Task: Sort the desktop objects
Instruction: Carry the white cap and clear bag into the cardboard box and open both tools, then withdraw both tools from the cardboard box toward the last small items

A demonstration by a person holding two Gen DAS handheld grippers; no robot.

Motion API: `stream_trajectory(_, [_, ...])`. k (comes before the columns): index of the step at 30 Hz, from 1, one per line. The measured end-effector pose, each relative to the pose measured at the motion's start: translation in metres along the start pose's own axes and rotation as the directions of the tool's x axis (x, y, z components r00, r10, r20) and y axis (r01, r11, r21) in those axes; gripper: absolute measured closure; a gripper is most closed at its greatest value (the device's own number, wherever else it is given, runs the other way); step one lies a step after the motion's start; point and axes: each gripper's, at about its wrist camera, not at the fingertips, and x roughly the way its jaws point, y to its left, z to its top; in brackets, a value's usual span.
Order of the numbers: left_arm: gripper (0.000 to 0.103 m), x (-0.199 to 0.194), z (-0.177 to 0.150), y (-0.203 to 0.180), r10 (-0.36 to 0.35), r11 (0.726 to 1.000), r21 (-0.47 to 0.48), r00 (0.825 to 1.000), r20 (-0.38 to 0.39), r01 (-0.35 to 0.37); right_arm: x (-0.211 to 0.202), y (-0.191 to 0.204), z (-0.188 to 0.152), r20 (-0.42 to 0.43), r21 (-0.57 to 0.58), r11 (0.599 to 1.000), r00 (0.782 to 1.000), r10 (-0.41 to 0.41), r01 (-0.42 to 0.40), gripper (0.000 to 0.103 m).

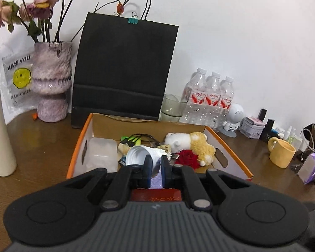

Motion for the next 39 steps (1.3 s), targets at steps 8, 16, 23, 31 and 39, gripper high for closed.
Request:
stream_trajectory(8, [0.093,0.052,0.047,-0.020,-0.146,0.989,-0.049,0.983,-0.113,0.142,-0.044,-0.014,0.117,0.165,-0.030,0.999,0.986,-0.005,0.011,0.070])
stream_trajectory(16, [0.091,0.147,0.033,-0.028,-0.113,0.988,-0.140,0.924,-0.365,0.065,0.076,-0.038,0.160,-0.178,-0.049,0.995,0.980,-0.092,0.085,0.066])
stream_trajectory(23, [0.064,0.131,0.054,-0.005,-0.078,0.994,-0.101,0.946,-0.316,0.048,0.098,-0.035,0.171,-0.269,-0.049,0.995,0.959,-0.092,0.082,0.036])
stream_trajectory(31, [0.045,0.099,0.065,0.026,0.129,0.991,0.072,0.927,-0.352,-0.110,0.055,-0.041,0.210,-0.189,0.030,0.999,0.982,-0.005,0.011,0.040])
stream_trajectory(39, [0.012,0.072,0.086,0.032,0.188,0.980,0.020,0.877,-0.441,-0.200,0.051,-0.029,0.196,-0.289,0.087,0.996,0.957,0.001,0.025,0.031])
